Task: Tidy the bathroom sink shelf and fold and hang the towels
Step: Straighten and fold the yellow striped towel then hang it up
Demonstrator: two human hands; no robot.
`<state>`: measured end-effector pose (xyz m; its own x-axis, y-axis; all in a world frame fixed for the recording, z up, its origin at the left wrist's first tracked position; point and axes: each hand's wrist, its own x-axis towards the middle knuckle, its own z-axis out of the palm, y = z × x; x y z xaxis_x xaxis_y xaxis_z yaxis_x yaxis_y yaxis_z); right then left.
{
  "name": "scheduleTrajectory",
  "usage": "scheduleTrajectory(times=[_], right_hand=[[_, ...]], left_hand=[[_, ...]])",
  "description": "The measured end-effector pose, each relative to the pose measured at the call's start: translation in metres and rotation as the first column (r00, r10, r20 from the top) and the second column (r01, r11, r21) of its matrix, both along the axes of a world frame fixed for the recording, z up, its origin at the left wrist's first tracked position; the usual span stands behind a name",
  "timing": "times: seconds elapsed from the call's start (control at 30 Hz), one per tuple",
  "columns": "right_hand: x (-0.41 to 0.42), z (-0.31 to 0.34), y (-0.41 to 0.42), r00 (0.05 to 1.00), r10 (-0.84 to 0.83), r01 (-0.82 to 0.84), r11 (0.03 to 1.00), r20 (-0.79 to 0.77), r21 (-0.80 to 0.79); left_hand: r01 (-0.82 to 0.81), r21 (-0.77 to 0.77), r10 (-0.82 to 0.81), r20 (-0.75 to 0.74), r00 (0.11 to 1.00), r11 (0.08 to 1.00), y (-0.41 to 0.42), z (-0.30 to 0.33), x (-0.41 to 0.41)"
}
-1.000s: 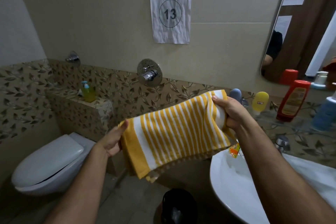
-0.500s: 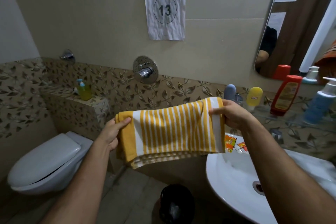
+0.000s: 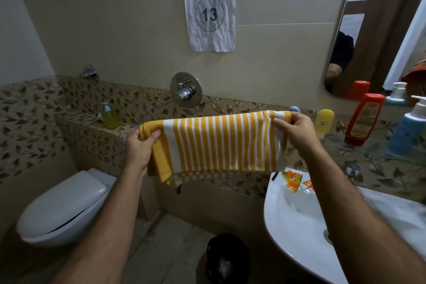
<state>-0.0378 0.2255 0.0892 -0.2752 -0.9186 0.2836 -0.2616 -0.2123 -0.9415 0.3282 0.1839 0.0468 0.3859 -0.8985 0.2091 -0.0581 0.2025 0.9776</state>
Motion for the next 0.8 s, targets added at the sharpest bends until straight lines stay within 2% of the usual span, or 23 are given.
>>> scheduleTrajectory(times=[0.1, 0.2, 0.27, 0.33, 0.47, 0.6, 0.63, 0.67, 0.7, 0.73, 0.77, 0.8], right_hand=[[-0.001, 0.007, 0.002, 0.999, -0.010, 0.013, 0.998, 0.043, -0.063], [-0.011, 0.011, 0.006, 0.995, 0.071, -0.067, 0.995, 0.064, -0.073], [-0.013, 0.012, 0.009, 0.993, 0.106, -0.100, 0.990, 0.060, -0.101], [-0.011, 0.014, 0.007, 0.997, 0.072, -0.068, 0.992, 0.037, -0.110], [-0.008, 0.018, -0.005, 0.992, -0.081, 0.073, 0.993, -0.094, -0.088], [-0.009, 0.032, -0.019, 0.956, -0.125, 0.153, 0.984, -0.265, 0.089], [-0.011, 0.039, -0.020, 0.962, -0.119, 0.155, 0.979, -0.245, 0.134], [-0.015, 0.044, -0.023, 0.987, -0.087, 0.109, 0.980, -0.135, 0.167], [-0.020, 0.051, -0.024, 0.999, -0.001, -0.008, 0.983, 0.050, 0.186], [-0.026, 0.054, -0.023, 0.964, 0.117, -0.164, 0.968, 0.237, 0.192], [-0.028, 0.056, -0.017, 0.918, 0.212, -0.298, 0.927, 0.336, 0.229], [-0.028, 0.050, -0.010, 0.898, 0.271, -0.384, 0.868, 0.345, 0.316]], left_hand=[[0.029, -0.052, -0.030, -0.022, 0.999, 0.998, -0.001, 0.006, -0.001], [0.060, -0.107, -0.061, -0.006, 0.998, 0.992, 0.000, 0.013, -0.001], [0.065, -0.137, -0.063, 0.024, 0.998, 0.988, 0.001, 0.016, -0.003], [0.049, -0.144, -0.040, 0.069, 0.997, 0.988, 0.003, 0.018, -0.009], [0.007, -0.104, 0.016, 0.218, 0.976, 0.995, 0.002, 0.013, -0.020], [0.013, -0.011, -0.010, 0.247, 0.969, 1.000, -0.004, 0.009, -0.022], [0.011, 0.010, -0.013, 0.245, 0.969, 1.000, -0.006, 0.010, -0.023], [0.010, 0.030, -0.017, 0.234, 0.972, 1.000, -0.007, 0.013, -0.025], [0.007, 0.051, -0.018, 0.211, 0.977, 0.999, -0.010, 0.015, -0.027], [-0.002, 0.076, -0.013, 0.188, 0.982, 0.997, -0.012, 0.018, -0.028], [-0.009, 0.108, -0.009, 0.162, 0.987, 0.994, -0.014, 0.021, -0.028], [-0.008, 0.141, -0.013, 0.144, 0.989, 0.990, -0.016, 0.023, -0.027]])
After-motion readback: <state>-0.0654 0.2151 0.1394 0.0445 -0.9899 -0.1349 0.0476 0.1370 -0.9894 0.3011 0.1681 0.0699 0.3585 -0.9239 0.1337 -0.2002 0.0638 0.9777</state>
